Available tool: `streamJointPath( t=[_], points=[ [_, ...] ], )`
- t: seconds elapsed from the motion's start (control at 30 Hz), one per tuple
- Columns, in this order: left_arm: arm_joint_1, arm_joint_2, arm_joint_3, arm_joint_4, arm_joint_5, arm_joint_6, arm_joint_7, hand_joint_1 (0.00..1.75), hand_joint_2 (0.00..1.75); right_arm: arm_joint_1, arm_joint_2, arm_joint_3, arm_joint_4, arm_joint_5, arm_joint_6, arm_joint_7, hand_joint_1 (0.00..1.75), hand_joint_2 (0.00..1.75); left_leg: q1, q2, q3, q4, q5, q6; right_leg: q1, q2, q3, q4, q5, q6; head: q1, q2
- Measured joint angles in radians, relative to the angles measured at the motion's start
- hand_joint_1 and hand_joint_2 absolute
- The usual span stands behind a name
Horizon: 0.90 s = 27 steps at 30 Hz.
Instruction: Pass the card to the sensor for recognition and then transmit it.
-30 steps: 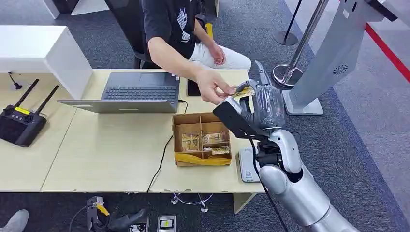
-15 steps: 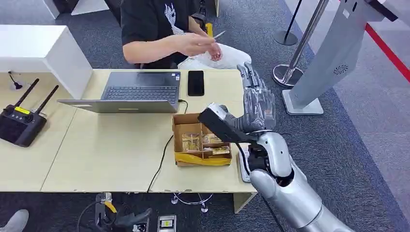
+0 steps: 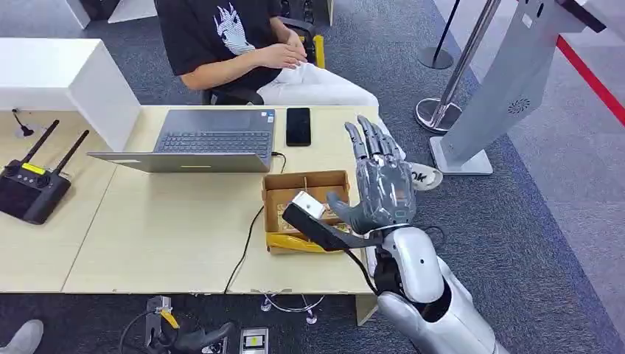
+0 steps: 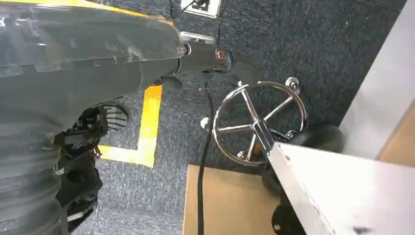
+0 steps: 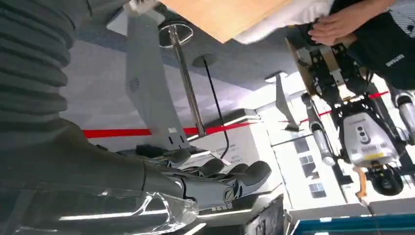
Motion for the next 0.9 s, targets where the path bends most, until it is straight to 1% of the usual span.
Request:
streamJointPath(
  t=[0.2,0.37,0.5,0.9],
  points=[
    [0.019,0.000,0.023,0.002,-0.002,0.019,0.000,0.00,1.75,0.088,-0.003,0.008,-0.011,0.011,0.022,-0.018,0.00,1.75,0.000,0.000,0.000,0.000,-0.001,-0.001,0.000,0.000,0.000,0.000,0.000,0.000,0.000,0.000],
    [0.039,0.001,0.040,-0.008,-0.002,0.046,0.000,0.00,1.75,0.129,-0.003,0.009,0.007,0.036,0.028,-0.033,0.00,1.75,0.000,0.000,0.000,0.000,-0.001,-0.001,0.000,0.000,0.000,0.000,0.000,0.000,0.000,0.000],
    [0.051,0.001,0.048,-0.020,-0.002,0.059,0.000,0.00,1.75,0.144,-0.004,0.009,0.047,0.050,0.015,-0.038,0.00,1.75,0.000,0.000,0.000,0.000,-0.001,-0.001,0.000,0.000,0.000,0.000,0.000,0.000,0.000,0.000],
    [0.060,0.002,0.066,-0.040,-0.012,0.069,0.011,0.00,1.75,0.151,0.005,0.008,0.184,0.108,-0.021,-0.034,0.00,1.75,0.000,0.000,0.000,0.000,-0.001,-0.001,0.000,0.000,0.000,0.000,0.000,0.000,0.000,0.000]
  ],
)
